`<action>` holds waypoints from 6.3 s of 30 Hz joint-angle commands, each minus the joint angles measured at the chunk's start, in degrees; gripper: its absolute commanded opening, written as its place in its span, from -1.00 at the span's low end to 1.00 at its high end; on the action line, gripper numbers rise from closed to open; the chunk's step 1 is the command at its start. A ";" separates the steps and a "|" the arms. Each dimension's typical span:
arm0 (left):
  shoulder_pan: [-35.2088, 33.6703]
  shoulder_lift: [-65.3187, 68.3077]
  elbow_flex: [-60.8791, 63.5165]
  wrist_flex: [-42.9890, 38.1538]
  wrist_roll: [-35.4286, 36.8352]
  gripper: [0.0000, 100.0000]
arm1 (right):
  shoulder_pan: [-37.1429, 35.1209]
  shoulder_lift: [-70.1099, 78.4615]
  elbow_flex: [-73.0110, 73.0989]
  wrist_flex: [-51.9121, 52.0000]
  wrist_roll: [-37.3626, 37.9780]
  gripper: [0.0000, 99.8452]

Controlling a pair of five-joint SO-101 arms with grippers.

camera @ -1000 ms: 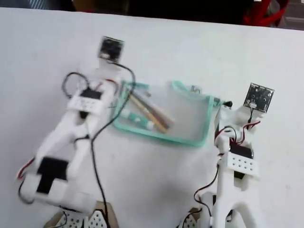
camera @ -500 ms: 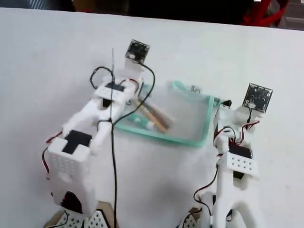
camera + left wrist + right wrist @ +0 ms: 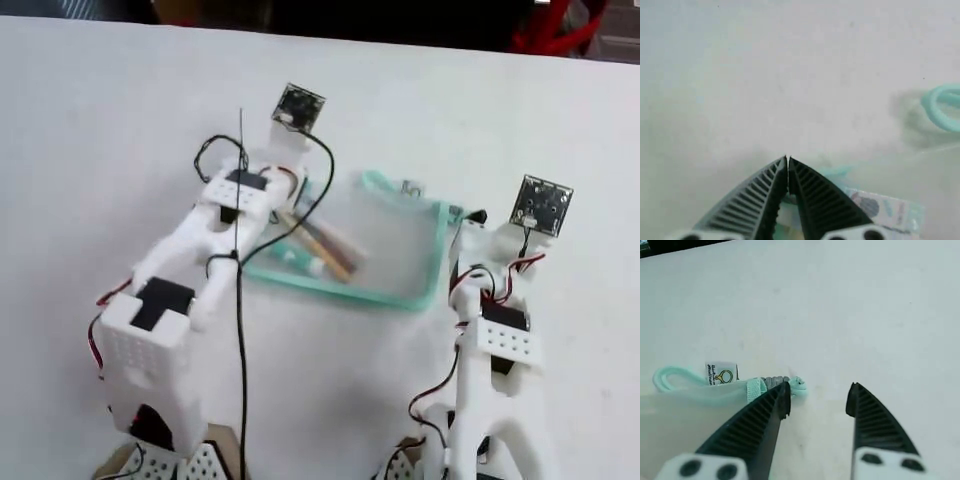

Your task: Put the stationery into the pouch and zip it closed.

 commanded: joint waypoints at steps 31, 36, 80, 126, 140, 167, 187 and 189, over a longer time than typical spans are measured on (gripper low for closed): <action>8.40 -8.92 -31.56 54.33 -7.12 -0.95 | 0.04 0.22 -0.97 -1.19 0.00 -0.63; 7.87 -24.57 -26.99 54.42 -7.03 -0.95 | -0.04 0.22 -0.97 -1.19 0.00 -0.63; -16.22 -129.01 68.22 22.95 0.18 -0.95 | -3.91 0.48 -0.88 -1.19 0.00 -0.63; -21.58 -129.01 86.59 46.33 1.49 -0.95 | -9.54 0.57 -0.62 -1.19 -0.09 -0.63; -21.23 -129.01 86.59 46.42 1.41 -0.95 | -9.63 0.57 0.44 -1.19 -0.09 -0.63; -21.58 -129.01 86.59 46.42 1.41 -0.95 | 6.64 -21.41 12.75 32.04 0.09 -0.63; -21.58 -129.01 86.59 46.42 1.41 -0.95 | -2.95 -66.33 -24.35 77.14 6.77 -0.63; -21.58 -129.01 86.59 46.42 1.41 -0.95 | -3.03 -66.51 -28.22 79.08 6.77 -0.63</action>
